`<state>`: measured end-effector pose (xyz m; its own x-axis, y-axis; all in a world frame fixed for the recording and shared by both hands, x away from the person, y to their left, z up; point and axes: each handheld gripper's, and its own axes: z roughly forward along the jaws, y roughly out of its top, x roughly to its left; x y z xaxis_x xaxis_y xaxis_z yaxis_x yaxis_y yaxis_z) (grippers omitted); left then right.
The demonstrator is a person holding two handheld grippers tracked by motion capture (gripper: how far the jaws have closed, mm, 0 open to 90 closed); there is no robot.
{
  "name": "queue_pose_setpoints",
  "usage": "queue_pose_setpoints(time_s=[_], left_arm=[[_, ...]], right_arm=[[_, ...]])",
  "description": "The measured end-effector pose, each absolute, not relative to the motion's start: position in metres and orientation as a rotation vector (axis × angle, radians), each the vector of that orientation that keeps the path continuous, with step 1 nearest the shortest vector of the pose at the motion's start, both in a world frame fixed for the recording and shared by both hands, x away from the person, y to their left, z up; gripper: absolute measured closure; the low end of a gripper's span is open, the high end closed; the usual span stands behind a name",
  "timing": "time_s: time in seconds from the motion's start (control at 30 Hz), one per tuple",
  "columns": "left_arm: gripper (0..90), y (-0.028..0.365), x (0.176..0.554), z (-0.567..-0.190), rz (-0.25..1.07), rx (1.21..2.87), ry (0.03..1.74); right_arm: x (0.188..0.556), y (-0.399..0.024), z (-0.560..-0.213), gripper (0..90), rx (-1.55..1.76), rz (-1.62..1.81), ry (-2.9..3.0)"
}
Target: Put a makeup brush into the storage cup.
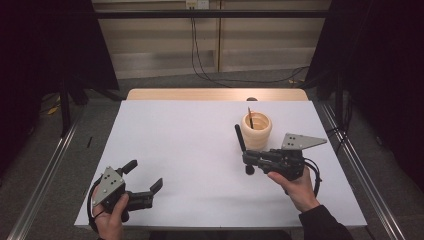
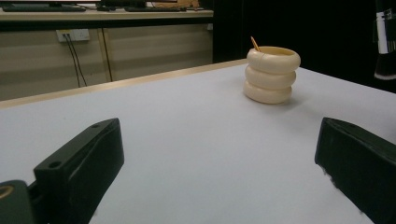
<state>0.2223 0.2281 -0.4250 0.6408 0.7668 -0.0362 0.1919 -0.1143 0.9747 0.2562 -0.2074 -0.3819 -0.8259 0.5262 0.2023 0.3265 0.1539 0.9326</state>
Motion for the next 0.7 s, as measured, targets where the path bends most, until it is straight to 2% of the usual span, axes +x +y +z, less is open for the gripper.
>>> queue_pose_setpoints(time_s=[0.7], left_arm=[[1.3,0.23,0.225,-0.426,0.564,1.637,0.816]], right_arm=[[0.263,-0.19,-0.369,78.5,0.725,1.652,2.446]])
